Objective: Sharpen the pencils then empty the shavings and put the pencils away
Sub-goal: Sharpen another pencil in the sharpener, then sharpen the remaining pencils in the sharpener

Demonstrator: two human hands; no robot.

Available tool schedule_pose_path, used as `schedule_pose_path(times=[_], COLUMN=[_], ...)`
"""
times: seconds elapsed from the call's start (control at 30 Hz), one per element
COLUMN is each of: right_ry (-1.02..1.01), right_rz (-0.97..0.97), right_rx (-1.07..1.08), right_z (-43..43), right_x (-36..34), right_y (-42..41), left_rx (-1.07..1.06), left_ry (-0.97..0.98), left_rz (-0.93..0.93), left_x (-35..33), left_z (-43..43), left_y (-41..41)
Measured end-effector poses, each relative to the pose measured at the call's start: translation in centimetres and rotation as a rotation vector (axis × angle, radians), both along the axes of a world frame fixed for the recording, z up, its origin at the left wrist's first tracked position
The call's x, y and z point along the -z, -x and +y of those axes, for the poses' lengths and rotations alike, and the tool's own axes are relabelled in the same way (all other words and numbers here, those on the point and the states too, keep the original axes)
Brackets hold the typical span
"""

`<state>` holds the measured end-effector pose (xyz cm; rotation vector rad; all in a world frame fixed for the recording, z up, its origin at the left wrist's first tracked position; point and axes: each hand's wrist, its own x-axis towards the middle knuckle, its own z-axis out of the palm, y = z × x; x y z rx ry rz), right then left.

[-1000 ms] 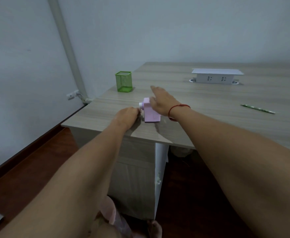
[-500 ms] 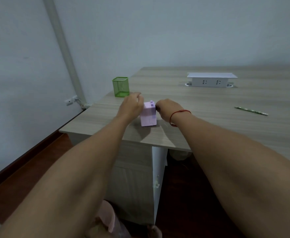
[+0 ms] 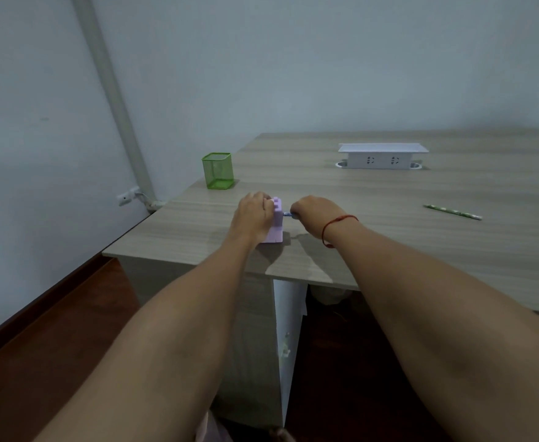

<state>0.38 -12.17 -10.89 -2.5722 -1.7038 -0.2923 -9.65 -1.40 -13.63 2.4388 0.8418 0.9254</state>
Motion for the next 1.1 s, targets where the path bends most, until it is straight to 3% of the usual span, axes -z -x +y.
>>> schedule_pose_path(times=[0.5,0.77,1.1], right_ry=[0.01,0.005,-0.062], right_rz=[-0.04,0.023,0.075], right_rx=[0.002,0.257,0.362], right_z=[-2.1,-9.1,-8.7], right_x=[-0.2,-0.5,1.4], right_y=[-0.9,-6.8,-7.3], left_rx=[0.026,0.008,0.002], left_ry=[0.041,0.06,0.042], left_rz=[0.013,-0.105,-0.165], left_x=[-0.4,-0.2,0.0], left_z=[-1.0,-1.8,-2.6], left_y=[-0.6,-1.9,-3.5])
